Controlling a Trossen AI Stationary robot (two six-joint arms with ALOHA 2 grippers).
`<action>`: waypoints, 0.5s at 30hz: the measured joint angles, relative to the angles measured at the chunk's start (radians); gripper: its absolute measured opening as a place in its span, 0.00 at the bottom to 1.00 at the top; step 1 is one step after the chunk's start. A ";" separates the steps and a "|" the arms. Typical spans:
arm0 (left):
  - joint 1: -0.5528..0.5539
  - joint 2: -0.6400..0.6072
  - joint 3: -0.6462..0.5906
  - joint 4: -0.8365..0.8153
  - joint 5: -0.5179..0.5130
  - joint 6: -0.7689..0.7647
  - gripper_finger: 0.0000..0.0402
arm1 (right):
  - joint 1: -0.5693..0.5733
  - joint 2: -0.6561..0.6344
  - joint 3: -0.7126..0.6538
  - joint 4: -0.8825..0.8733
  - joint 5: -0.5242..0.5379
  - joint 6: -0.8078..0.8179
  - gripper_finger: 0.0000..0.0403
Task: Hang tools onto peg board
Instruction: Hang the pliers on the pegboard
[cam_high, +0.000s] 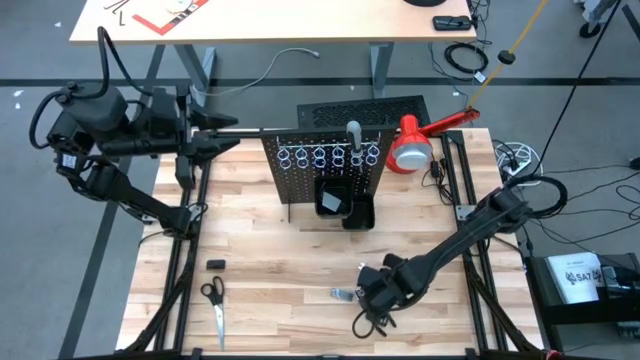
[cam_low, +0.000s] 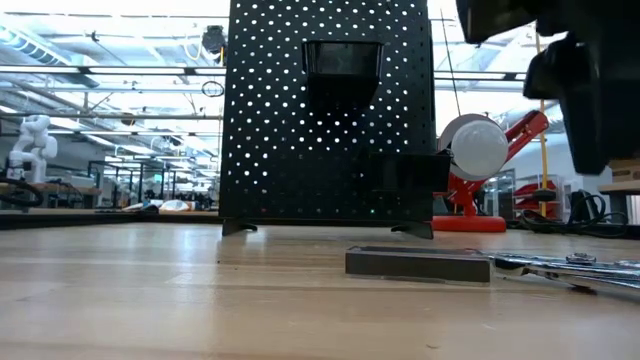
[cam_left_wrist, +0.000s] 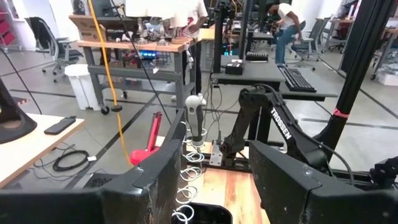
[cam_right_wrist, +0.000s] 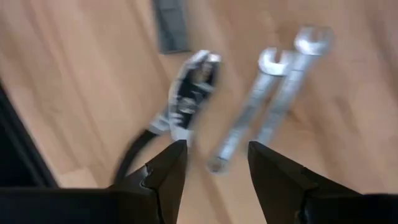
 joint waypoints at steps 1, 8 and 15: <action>0.000 0.002 0.000 -0.003 0.000 0.000 0.49 | 0.000 0.011 0.000 0.031 -0.006 0.000 0.42; 0.000 0.018 0.000 -0.009 0.000 0.001 0.49 | 0.001 0.072 0.000 0.125 -0.011 0.008 0.42; 0.000 0.023 0.000 -0.004 0.000 0.020 0.49 | 0.001 0.136 0.000 0.150 -0.010 0.036 0.42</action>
